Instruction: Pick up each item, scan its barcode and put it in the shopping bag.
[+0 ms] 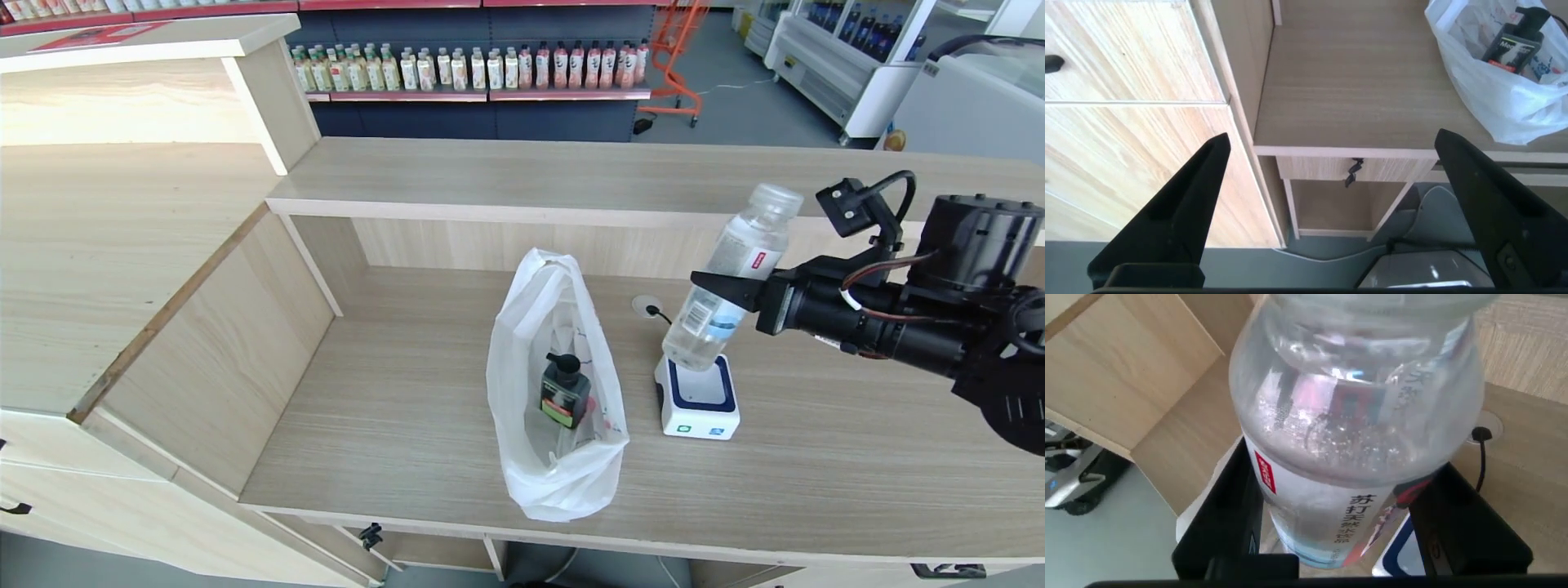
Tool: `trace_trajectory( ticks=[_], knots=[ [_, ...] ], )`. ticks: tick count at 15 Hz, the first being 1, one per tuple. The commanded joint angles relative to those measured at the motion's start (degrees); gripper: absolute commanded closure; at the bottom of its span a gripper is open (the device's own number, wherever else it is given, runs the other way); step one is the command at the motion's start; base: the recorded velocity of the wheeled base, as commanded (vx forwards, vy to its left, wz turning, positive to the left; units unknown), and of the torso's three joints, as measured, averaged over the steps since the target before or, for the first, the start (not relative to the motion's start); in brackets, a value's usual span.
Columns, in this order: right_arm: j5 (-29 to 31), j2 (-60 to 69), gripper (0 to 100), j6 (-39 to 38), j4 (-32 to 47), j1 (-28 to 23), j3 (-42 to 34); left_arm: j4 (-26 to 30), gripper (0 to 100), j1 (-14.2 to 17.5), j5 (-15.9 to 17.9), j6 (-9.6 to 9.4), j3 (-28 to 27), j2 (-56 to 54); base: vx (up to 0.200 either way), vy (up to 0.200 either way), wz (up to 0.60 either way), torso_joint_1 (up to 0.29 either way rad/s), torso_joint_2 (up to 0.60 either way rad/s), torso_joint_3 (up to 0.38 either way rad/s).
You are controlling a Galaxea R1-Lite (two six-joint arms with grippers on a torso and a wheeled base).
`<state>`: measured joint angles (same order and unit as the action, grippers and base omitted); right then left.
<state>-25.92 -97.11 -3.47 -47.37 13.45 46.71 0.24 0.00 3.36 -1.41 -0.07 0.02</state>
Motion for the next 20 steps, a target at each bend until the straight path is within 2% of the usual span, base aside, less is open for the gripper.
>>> trace_trajectory(
  ticks=[1,4,8,10,12,17,20],
  knots=[
    [2.0,-4.6,100,-0.1,-1.6,2.9,1.5,0.0,0,-0.1,0.0,0.01,0.0,0.0,0.000,0.000,0.00,0.000,0.00,0.000],
    [6.3,-14.2,100,0.2,-7.2,6.7,8.8,0.0,0,-0.1,0.0,0.01,0.0,0.0,0.000,0.000,0.00,0.000,0.00,0.000],
    [9.4,-22.9,100,0.9,-7.6,9.6,17.3,0.0,0,-0.1,0.0,0.01,0.0,0.0,0.000,0.000,0.00,0.000,0.00,0.000],
    [9.6,-27.8,100,2.7,-8.2,10.4,20.6,0.0,0,-0.1,0.0,0.01,0.0,0.0,0.000,0.000,0.00,0.000,0.00,0.000],
    [9.3,-32.4,100,7.1,-12.4,11.1,23.8,0.0,0,-0.1,0.0,0.01,0.0,0.0,0.000,0.000,0.00,0.000,0.00,0.000],
    [9.1,-38.1,100,8.0,-14.5,12.7,31.3,0.0,0,-0.1,0.0,0.01,0.0,0.0,0.000,0.000,0.00,0.000,0.00,0.000],
    [9.2,-40.5,100,10.0,-15.7,12.4,31.4,0.0,0,-0.1,0.1,0.01,0.0,0.0,0.000,0.000,0.00,0.000,0.00,0.000]
  ],
)
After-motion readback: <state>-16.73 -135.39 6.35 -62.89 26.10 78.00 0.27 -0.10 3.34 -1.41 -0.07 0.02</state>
